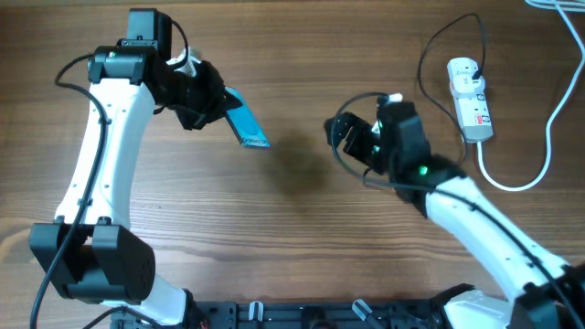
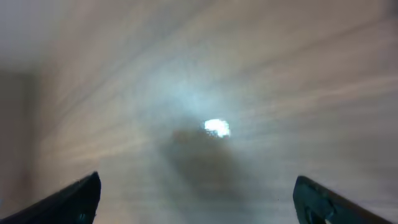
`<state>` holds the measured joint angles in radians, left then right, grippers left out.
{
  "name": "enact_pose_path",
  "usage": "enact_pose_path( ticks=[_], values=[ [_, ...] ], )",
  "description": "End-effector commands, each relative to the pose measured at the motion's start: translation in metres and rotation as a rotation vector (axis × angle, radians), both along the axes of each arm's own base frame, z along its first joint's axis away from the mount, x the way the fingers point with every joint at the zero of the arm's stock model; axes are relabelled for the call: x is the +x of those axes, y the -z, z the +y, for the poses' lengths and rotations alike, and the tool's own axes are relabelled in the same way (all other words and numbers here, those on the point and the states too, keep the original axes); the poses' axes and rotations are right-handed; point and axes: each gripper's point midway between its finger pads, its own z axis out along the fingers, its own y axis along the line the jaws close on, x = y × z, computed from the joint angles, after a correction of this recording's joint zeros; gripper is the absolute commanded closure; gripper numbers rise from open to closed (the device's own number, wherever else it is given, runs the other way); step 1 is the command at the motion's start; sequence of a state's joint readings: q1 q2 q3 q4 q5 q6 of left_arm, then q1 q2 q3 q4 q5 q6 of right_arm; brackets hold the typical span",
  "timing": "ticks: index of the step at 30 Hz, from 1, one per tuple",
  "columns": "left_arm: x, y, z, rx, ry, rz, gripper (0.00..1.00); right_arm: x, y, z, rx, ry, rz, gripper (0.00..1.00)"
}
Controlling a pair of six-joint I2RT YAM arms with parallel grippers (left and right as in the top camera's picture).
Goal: Plug charger to phone and switch on socket
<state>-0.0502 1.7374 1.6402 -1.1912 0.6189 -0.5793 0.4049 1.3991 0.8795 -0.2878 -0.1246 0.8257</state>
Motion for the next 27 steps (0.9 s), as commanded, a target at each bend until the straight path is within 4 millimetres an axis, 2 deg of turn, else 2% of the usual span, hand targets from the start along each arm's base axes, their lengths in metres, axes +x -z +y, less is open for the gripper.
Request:
enact_pose_path(
  ticks=[1,3,5,8,9,11,14,17,22,27],
  values=[
    [-0.002,-0.011,-0.019,-0.125,0.117,-0.055,0.96,0.03,-0.068,-0.032,-0.2,0.058,-0.161,0.01],
    [0.001,-0.005,-0.02,-0.126,0.117,-0.044,0.96,0.034,-0.08,-0.04,-0.204,0.077,-0.167,0.01],
    [0.003,0.006,-0.024,-0.134,0.127,-0.01,0.96,0.039,-0.079,-0.053,-0.221,0.097,-0.164,0.01],
    [0.003,0.021,-0.037,-0.155,0.155,0.033,0.96,0.048,-0.054,-0.08,-0.264,0.142,-0.091,0.01],
    [0.007,0.027,-0.045,-0.155,0.176,0.024,0.96,0.059,-0.034,-0.091,-0.296,0.141,-0.06,0.01],
    [0.011,0.028,-0.056,-0.155,0.204,-0.006,0.96,0.069,-0.01,-0.097,-0.328,0.13,-0.028,0.04],
    [0.008,0.027,-0.065,-0.156,0.229,-0.015,0.96,0.082,0.03,-0.103,-0.359,0.129,0.029,0.2],
    [0.005,0.028,-0.067,-0.155,0.234,0.0,0.96,0.087,0.063,-0.111,-0.374,0.139,0.09,0.3],
    [0.004,0.028,-0.067,-0.155,0.232,0.003,0.96,0.087,0.09,-0.119,-0.457,0.094,0.123,0.31],
    [0.005,0.029,-0.066,-0.151,0.229,0.005,0.96,0.086,0.118,-0.117,-0.476,0.052,0.162,0.34]
  ],
)
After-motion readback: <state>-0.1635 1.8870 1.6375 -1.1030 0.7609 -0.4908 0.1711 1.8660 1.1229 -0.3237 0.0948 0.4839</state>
